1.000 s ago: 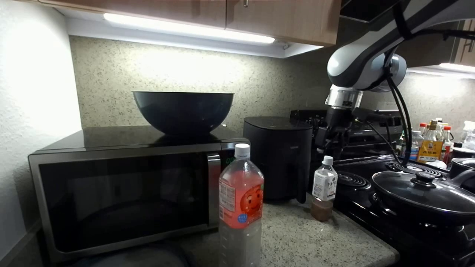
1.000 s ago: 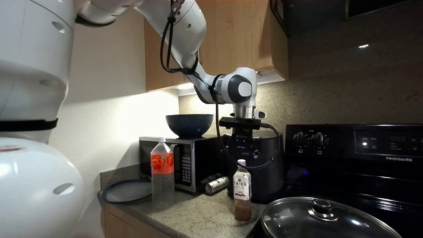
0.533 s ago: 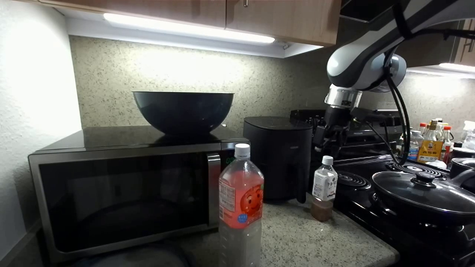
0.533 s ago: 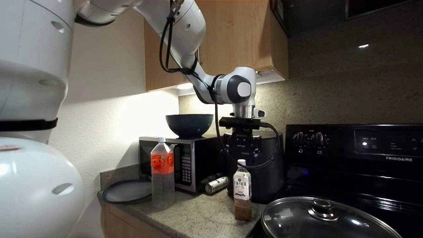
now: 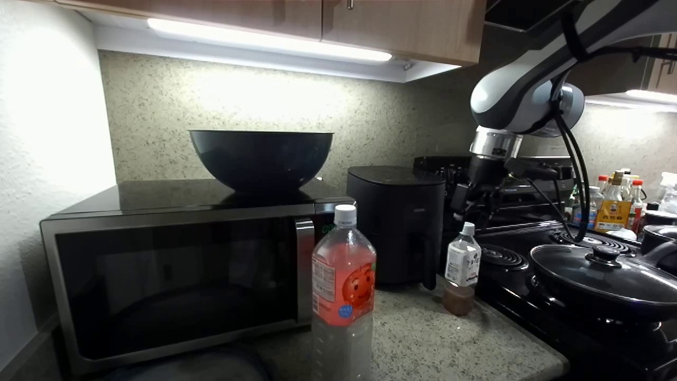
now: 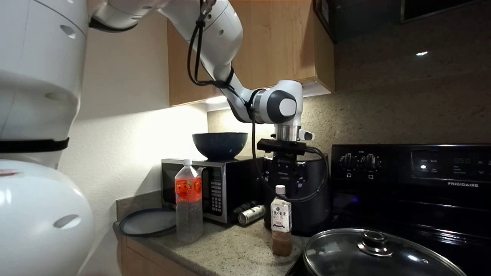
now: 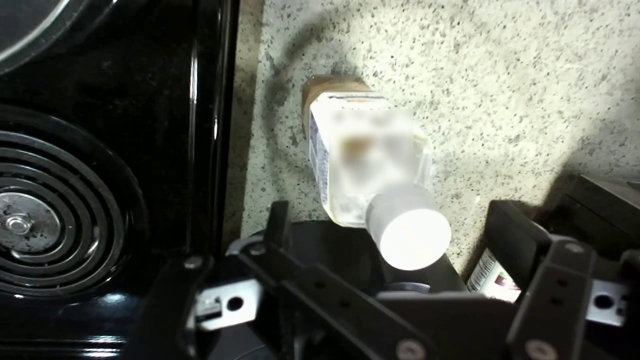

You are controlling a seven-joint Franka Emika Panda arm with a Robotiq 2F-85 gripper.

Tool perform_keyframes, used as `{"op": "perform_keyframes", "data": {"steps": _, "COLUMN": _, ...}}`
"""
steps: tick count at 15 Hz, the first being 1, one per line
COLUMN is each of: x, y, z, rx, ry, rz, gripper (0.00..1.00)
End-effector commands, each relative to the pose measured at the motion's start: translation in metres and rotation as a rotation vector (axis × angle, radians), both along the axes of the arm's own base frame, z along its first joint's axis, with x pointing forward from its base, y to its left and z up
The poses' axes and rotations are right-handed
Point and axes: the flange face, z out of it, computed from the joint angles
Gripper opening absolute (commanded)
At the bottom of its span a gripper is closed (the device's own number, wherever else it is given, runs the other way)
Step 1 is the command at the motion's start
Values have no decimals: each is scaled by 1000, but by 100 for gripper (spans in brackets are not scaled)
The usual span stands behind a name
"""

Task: Put the right bottle on the top of the microwave

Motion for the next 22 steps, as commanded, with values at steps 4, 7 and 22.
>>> {"op": "perform_keyframes", "data": {"steps": 4, "x": 0, "y": -16, "z": -10, "rx": 45, "ry": 5, "rz": -37, "gripper": 48}}
{"op": "perform_keyframes", "data": {"steps": 7, "x": 0, "y": -21, "z": -14, "rx": 46, "ry": 15, "rz": -48, "gripper": 29}}
{"op": "perform_keyframes", "data": {"steps": 22, "x": -10, "y": 28, "z": 90, "rx": -140, "ry": -275, "rz": 121, "gripper": 12}}
